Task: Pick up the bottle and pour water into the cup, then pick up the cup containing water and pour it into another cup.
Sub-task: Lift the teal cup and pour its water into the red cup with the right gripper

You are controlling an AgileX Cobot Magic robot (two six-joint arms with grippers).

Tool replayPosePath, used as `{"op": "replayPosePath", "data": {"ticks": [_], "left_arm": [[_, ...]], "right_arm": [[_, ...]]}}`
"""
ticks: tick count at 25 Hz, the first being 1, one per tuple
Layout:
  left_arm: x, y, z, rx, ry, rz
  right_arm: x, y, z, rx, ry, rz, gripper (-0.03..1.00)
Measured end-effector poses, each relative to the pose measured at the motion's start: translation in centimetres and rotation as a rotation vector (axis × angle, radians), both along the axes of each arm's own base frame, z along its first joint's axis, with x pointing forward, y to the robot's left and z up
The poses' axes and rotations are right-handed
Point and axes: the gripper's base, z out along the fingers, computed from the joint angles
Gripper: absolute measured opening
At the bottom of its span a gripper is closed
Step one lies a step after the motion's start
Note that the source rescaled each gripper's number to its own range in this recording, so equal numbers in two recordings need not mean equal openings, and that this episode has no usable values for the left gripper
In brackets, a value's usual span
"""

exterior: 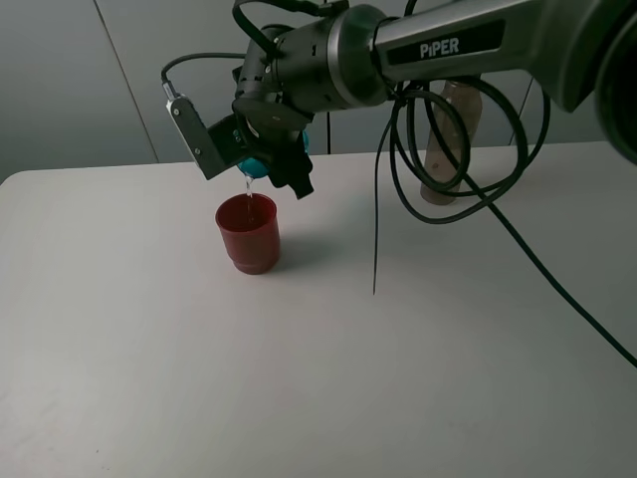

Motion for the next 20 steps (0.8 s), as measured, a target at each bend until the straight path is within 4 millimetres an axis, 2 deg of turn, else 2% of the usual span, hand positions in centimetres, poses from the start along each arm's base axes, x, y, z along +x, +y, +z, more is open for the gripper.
{"op": "replayPosePath", "data": {"ticks": [20], "left_arm": [[0.0,0.0,0.0,0.003,0.0,-0.002]], "right_arm": [[-0.47,0.65,0.42,-0.084,-0.08,0.058,0.1]]}}
